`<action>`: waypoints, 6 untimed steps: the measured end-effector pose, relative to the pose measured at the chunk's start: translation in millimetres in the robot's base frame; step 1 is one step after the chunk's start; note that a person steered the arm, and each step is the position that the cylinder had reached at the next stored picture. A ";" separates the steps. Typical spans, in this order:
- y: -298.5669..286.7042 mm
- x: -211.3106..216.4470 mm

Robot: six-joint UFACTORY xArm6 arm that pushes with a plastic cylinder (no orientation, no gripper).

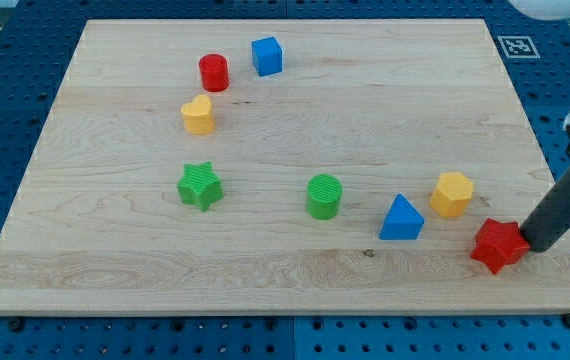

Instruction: Slide the green circle to the down side

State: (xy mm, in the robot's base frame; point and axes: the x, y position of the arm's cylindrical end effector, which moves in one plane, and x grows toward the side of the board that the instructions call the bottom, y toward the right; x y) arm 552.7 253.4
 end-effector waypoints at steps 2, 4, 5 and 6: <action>-45.4 -56.1; -152.9 -60.3; -194.9 -60.4; -222.2 -60.4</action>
